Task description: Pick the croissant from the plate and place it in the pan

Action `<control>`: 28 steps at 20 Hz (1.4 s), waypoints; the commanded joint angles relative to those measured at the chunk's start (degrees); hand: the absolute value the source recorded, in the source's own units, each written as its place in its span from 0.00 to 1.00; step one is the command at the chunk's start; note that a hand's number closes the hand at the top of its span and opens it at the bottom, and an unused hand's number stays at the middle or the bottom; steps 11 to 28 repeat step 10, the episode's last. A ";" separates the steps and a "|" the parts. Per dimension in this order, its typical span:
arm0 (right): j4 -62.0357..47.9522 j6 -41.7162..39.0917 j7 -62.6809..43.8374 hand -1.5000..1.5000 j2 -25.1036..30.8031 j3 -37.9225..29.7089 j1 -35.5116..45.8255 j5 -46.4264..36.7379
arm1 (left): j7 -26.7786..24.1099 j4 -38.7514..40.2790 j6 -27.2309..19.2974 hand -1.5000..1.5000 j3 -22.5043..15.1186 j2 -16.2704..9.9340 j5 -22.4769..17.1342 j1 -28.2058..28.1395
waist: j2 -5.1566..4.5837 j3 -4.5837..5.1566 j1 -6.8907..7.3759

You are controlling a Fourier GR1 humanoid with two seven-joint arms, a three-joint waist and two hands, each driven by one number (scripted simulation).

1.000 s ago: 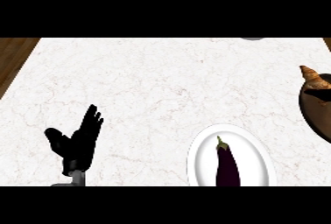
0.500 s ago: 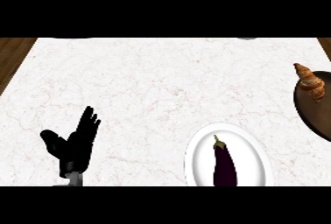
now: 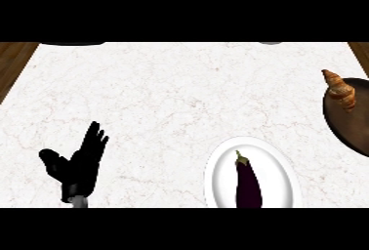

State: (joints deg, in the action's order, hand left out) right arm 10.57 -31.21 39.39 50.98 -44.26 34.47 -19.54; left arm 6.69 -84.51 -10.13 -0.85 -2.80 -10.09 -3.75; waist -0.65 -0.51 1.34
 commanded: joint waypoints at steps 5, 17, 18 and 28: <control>1.44 -9.71 7.94 0.00 0.71 0.32 -6.62 2.16 | 0.87 0.37 -1.26 0.50 -0.57 1.36 0.41 -1.04 | 0.15 0.20 -0.44; 2.61 -9.25 8.53 0.00 1.29 0.47 -9.61 3.62 | 2.08 1.08 -0.72 0.50 0.02 0.35 0.26 0.75 | 0.16 0.18 -0.57; 2.61 -9.25 8.53 0.00 1.29 0.47 -9.61 3.62 | 2.08 1.08 -0.72 0.50 0.02 0.35 0.26 0.75 | 0.16 0.18 -0.57; 2.61 -9.25 8.53 0.00 1.29 0.47 -9.61 3.62 | 2.08 1.08 -0.72 0.50 0.02 0.35 0.26 0.75 | 0.16 0.18 -0.57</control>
